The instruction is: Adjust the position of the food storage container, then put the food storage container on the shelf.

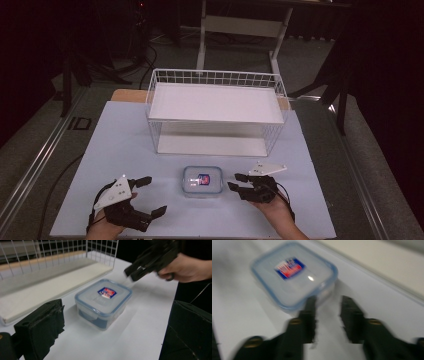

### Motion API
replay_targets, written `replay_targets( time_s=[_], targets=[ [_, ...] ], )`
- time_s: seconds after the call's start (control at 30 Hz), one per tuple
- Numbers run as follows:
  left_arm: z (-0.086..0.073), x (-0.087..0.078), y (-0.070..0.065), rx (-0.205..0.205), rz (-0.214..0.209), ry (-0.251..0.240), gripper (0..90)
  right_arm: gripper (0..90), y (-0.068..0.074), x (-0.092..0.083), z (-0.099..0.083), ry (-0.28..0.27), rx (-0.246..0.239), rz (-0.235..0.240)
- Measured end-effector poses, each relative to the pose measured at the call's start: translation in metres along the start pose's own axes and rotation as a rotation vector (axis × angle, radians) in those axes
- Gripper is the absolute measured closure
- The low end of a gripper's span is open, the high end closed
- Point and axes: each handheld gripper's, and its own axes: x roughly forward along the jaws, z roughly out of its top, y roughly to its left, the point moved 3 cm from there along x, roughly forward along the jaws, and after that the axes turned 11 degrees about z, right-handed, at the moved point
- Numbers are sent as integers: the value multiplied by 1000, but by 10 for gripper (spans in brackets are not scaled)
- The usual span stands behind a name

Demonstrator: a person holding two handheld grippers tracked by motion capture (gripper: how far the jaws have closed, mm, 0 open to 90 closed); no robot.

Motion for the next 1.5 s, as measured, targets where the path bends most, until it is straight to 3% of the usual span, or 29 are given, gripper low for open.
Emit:
replay_targets(
  time_s=[0.03,0.1,0.13,0.2,0.3,0.4,0.43,0.47,0.53,0.57,0.6,0.67,0.73,0.8,0.87,1.1,1.2,1.3,1.4,1.5],
  targets=[
    [0,3,1,-49,4,23,13,400,2,-3,2,-15,-1,17],
    [1,5,2,-88,-12,41,13,218,7,-6,3,-26,-25,34],
    [1,5,2,-88,-12,41,13,218,7,-6,3,-26,-25,34],
    [2,6,2,-106,-13,57,13,194,15,-11,5,-63,-71,27],
    [5,9,0,-73,12,65,13,141,22,-11,7,-65,-124,28],
    [11,11,-3,-45,23,64,13,171,25,-11,9,-70,-139,22],
    [12,11,-3,-42,19,64,13,177,24,-11,10,-45,-120,54],
    [15,13,-4,-36,14,71,13,182,24,-11,11,-47,-121,53],
    [19,15,-7,-21,11,78,13,226,25,-14,13,-63,-155,7],
    [20,17,-8,-11,13,89,13,226,27,-16,14,-83,-169,7],
    [23,19,-9,3,12,101,13,224,28,-17,15,-110,-158,12],
    [28,22,-11,18,10,116,13,207,26,-17,17,-78,-114,21],
    [33,25,-11,26,-3,129,13,193,25,-16,18,-95,-94,30],
    [39,28,-11,30,0,139,13,146,24,-15,20,-83,-86,-8],
    [43,32,-10,27,-1,151,12,145,24,-16,22,-105,-83,-27],
    [43,51,0,-71,-9,217,12,137,16,-10,28,-128,10,-4],
    [41,59,5,-121,-11,237,12,116,12,-5,29,-107,45,-37],
    [39,68,7,-133,-4,266,12,110,8,1,28,-76,108,-47],
    [34,79,10,-177,-4,298,12,110,2,8,27,-53,177,-38],
    [25,90,14,-184,20,364,13,110,-1,14,26,-57,232,-24]
  ],
)
